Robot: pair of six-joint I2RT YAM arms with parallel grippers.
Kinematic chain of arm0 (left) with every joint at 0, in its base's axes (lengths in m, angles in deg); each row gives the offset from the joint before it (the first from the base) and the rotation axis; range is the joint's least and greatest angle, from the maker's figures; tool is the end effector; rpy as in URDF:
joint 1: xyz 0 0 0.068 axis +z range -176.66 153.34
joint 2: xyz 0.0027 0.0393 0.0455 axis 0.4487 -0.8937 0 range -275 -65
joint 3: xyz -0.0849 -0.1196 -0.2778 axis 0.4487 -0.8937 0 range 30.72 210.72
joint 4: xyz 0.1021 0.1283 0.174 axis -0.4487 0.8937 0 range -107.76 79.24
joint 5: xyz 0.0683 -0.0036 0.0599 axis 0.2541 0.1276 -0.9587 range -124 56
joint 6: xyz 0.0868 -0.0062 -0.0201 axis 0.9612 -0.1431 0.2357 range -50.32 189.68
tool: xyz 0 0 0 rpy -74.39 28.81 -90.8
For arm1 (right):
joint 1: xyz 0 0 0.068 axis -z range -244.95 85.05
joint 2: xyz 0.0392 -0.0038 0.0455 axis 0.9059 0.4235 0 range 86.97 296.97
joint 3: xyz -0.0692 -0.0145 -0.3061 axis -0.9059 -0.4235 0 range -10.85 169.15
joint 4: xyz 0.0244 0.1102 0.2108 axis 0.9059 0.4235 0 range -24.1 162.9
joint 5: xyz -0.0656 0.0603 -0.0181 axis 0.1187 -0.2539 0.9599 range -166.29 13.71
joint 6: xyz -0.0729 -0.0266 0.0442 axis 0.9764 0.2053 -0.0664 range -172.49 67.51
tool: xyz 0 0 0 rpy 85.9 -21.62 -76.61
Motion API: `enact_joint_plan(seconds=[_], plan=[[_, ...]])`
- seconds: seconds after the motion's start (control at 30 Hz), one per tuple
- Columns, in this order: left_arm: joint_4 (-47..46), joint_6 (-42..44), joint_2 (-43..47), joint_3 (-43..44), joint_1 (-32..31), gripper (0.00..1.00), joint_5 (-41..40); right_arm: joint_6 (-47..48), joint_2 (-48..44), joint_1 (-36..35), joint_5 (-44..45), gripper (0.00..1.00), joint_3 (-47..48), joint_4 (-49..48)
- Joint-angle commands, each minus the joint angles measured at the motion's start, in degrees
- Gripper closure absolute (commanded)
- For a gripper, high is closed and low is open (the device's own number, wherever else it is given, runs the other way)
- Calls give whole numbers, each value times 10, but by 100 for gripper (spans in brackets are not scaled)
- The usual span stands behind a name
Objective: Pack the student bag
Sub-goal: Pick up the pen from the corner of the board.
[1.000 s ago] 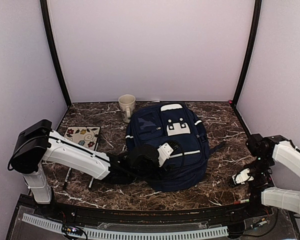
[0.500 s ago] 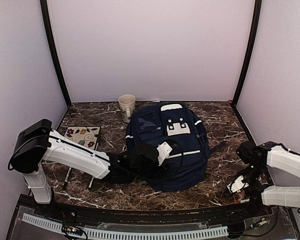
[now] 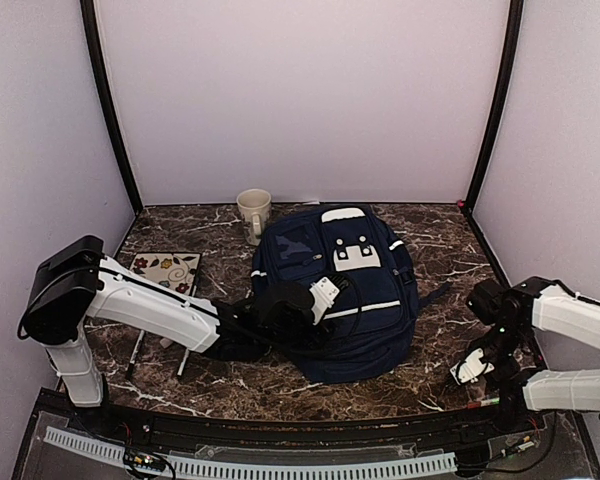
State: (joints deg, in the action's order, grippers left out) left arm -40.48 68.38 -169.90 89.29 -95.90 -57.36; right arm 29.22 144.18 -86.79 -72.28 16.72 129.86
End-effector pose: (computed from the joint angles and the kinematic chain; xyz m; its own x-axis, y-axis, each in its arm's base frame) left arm 0.1819 -0.3904 0.2324 -0.1586 0.3592 -0.9197 0.7263 0.6735 0.1378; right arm 0.0634 0.0194 0.1609 0.2378 -0.9682 0.0782 -0.9708 -0.2343 0.0520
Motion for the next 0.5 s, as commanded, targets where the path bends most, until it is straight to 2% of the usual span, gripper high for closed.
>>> enact_joint_plan(seconds=[0.0, 0.47], plan=[[7, -5, -3, 5, 6, 41, 7, 32, -4, -12, -49, 32, 28, 50], [11, -12, -6, -1, 13, 41, 0, 73, 15, -128, -39, 28, 16, 51]])
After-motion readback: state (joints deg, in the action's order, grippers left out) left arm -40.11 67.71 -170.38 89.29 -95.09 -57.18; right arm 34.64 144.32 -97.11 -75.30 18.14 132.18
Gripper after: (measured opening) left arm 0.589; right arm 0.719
